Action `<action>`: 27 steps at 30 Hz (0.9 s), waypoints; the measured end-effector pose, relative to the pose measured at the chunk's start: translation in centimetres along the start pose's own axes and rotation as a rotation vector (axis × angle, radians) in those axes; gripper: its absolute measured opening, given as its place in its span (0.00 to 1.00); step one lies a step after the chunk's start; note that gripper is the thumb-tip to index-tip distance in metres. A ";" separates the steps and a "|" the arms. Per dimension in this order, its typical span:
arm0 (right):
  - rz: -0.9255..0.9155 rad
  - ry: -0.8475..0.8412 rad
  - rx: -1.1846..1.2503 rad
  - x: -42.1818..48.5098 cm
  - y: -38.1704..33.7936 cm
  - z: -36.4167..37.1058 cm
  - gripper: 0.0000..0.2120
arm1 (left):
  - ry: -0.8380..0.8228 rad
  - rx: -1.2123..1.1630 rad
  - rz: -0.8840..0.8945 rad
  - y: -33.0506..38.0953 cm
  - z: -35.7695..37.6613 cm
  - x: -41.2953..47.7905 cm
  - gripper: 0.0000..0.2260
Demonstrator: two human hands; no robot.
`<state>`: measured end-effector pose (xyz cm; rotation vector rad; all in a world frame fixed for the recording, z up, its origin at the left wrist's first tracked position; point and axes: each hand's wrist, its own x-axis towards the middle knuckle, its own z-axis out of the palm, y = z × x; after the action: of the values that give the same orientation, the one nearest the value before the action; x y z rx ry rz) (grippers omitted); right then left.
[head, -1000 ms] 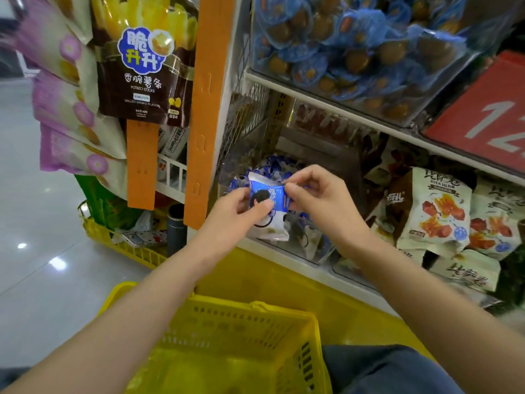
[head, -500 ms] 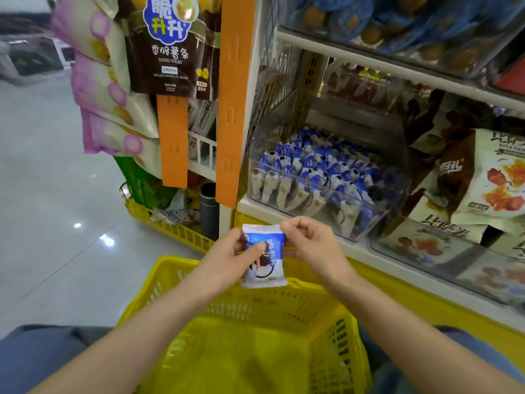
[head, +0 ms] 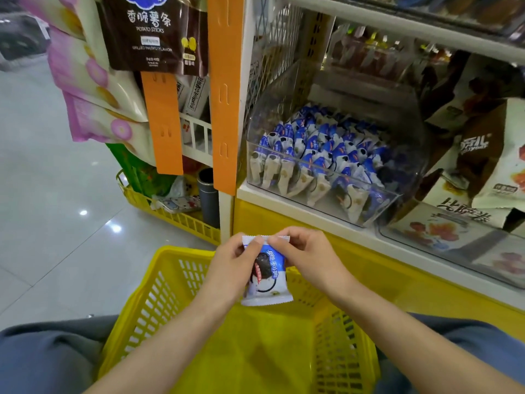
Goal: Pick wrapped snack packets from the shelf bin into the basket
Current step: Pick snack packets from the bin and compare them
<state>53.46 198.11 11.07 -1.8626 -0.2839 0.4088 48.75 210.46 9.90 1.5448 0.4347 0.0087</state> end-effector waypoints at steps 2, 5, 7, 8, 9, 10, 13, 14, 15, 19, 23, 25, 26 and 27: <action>-0.145 0.038 -0.190 -0.3 0.1 0.0 0.06 | 0.003 -0.051 -0.055 0.0 -0.1 0.2 0.11; -0.481 0.077 -0.683 -0.9 0.2 -0.2 0.07 | -0.015 -0.108 -0.145 -0.1 -0.1 -0.1 0.08; -0.541 0.076 -0.797 -1.1 0.4 -0.2 0.08 | -0.027 -0.146 -0.194 -0.2 -0.1 -0.3 0.08; -0.510 0.077 -0.742 -1.2 0.3 -0.2 0.07 | -0.041 -0.164 -0.218 -0.2 -0.2 -0.4 0.08; -0.466 0.097 -0.652 -1.0 0.4 -0.1 0.06 | -0.060 -0.185 -0.242 -0.2 -0.3 -0.4 0.08; -0.412 0.135 -0.558 -0.8 0.4 -0.1 0.05 | -0.085 -0.204 -0.264 -0.1 -0.4 -0.5 0.09; -0.177 0.262 -0.283 -0.1 0.2 -0.4 0.06 | -0.156 -0.213 -0.254 -0.2 -0.7 -1.0 0.13; -0.095 0.270 -0.149 0.1 0.1 -0.5 0.07 | -0.148 -0.224 -0.217 -0.2 -0.8 -1.1 0.12; -0.021 0.264 -0.023 0.2 0.1 -0.5 0.08 | -0.120 -0.234 -0.173 -0.2 -0.9 -1.2 0.10; 0.163 0.063 0.208 -0.4 -0.3 -0.2 0.05 | 0.085 -0.211 -0.035 -0.3 -2.4 -0.6 0.05; 0.280 -0.269 0.092 -1.3 0.2 0.5 0.13 | 0.142 -0.137 0.052 -0.7 -3.2 -0.5 0.09; 0.274 -0.321 -0.024 -1.3 0.3 0.6 0.14 | 0.151 -0.105 0.064 -0.8 -3.2 -0.5 0.10; 0.235 -0.314 -0.148 -1.2 0.3 0.5 0.18 | 0.161 -0.063 0.090 -0.7 -3.3 -0.4 0.10; 0.190 -0.294 -0.264 -1.0 0.5 0.6 0.22 | 0.167 0.010 0.140 -0.6 -3.5 -0.2 0.09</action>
<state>52.30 198.04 10.56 -2.0947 -0.3736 0.8119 47.43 213.72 9.54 1.5881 0.4579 0.2465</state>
